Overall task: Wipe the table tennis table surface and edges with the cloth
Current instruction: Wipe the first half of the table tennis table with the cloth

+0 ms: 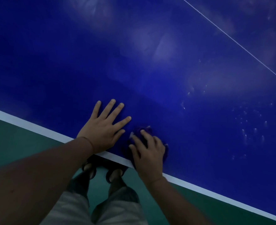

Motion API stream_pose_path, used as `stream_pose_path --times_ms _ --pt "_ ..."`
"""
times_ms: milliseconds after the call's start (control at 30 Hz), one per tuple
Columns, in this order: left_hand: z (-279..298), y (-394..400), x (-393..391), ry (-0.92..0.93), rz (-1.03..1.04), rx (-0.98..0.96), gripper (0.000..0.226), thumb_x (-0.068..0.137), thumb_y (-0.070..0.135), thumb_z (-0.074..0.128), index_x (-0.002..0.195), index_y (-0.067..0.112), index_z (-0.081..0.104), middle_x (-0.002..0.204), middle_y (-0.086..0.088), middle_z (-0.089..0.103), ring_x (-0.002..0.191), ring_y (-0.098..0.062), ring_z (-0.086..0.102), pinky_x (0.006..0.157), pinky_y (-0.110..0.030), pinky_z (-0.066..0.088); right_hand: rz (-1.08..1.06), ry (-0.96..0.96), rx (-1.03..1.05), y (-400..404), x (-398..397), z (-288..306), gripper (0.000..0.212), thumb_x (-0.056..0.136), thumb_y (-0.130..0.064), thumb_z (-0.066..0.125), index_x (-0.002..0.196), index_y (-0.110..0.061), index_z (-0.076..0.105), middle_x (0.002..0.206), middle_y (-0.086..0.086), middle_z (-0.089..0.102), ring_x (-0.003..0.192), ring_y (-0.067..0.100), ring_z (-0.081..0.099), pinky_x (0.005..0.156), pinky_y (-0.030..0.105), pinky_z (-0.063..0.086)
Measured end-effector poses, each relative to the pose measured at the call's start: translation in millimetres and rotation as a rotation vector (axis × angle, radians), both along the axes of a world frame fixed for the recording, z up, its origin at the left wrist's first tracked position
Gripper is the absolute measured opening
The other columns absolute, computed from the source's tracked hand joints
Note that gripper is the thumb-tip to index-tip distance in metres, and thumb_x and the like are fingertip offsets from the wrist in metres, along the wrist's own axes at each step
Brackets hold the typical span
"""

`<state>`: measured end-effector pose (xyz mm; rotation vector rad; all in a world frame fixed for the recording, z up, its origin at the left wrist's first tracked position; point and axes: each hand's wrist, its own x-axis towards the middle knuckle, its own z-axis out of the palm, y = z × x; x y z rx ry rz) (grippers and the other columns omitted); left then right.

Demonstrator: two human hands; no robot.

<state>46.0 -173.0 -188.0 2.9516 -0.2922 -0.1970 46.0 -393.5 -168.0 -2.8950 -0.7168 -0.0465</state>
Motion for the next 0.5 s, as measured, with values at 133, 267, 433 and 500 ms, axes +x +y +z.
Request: stream_pose_path --times_ms 133,267,433,500 --pt "3 -1 1 0.015 -0.026 0.017 0.057 0.103 0.052 0.021 0.155 0.033 0.034 0.165 -0.013 0.024 0.153 -0.038 0.017 0.118 -0.067 0.012 0.12 -0.041 0.006 -12 -1 -4 0.035 0.101 -0.048 0.048 0.119 -0.031 0.073 0.135 0.0 0.063 0.111 0.034 0.054 0.086 0.044 0.043" --pt "7 -7 5 0.042 0.018 0.02 0.057 0.101 0.049 0.027 0.153 0.031 0.039 0.163 -0.015 0.027 0.152 -0.039 0.019 0.119 -0.067 0.012 -0.084 -0.037 -0.044 -56 16 4 0.035 0.096 -0.044 0.051 0.116 -0.028 0.075 0.132 0.004 0.065 0.108 0.041 0.059 0.084 0.05 0.048" --pt "11 -37 10 0.056 0.122 -0.021 0.061 0.098 0.05 0.026 0.155 0.03 0.035 0.165 -0.016 0.021 0.153 -0.037 0.012 0.12 -0.065 0.008 -0.12 0.002 -0.018 -67 -4 -2 0.035 0.096 -0.045 0.051 0.117 -0.029 0.074 0.134 0.005 0.062 0.113 0.04 0.053 0.087 0.049 0.047" --pt "12 -56 13 0.071 0.156 -0.041 0.062 0.098 0.05 0.023 0.156 0.029 0.031 0.166 -0.014 0.018 0.154 -0.035 0.009 0.121 -0.063 0.005 0.034 -0.011 -0.002 -58 -10 -7 0.034 0.099 -0.048 0.049 0.118 -0.032 0.072 0.134 0.002 0.063 0.113 0.036 0.052 0.087 0.044 0.042"
